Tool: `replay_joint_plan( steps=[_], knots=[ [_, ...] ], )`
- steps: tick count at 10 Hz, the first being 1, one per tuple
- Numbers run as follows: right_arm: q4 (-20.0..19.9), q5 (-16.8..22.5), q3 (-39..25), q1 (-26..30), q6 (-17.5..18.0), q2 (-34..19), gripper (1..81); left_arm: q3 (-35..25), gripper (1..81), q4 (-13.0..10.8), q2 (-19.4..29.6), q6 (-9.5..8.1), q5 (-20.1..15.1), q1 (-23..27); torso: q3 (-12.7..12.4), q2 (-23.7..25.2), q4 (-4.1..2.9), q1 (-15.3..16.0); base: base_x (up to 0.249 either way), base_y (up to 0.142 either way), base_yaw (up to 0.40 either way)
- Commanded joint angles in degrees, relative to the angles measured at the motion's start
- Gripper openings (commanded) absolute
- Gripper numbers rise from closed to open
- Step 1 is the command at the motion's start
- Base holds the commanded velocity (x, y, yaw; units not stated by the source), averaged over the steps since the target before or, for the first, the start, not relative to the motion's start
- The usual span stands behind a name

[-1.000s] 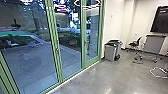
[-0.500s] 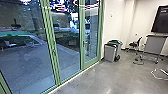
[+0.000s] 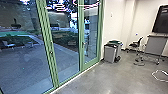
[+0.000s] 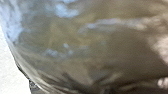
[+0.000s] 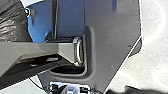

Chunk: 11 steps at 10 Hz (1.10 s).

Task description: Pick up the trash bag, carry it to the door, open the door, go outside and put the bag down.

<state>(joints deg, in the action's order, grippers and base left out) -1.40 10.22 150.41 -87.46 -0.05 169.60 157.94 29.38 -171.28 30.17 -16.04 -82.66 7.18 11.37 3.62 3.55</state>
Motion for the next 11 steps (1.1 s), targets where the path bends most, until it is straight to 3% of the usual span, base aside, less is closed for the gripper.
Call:
replay_joint_plan(
  steps=[1, 11],
  knots=[
    [0.2, 3.8, -0.1, 2.9, -0.2, -0.2, 81.1, 0.1, 1.0, 0.0, 0.2, 0.41, -4.6, 3.4, 0.0, 0.0, 0.0, 0.0, 0.149, -0.066, 0.0],
    [0.2, 3.8, -0.1, 2.9, -0.3, -0.2, 81.1, 0.1, 1.0, -0.1, 0.2, 0.41, -4.6, 3.4, 0.0, 0.0, 0.0, 0.0, 0.149, -0.071, 0.0]
  ],
)
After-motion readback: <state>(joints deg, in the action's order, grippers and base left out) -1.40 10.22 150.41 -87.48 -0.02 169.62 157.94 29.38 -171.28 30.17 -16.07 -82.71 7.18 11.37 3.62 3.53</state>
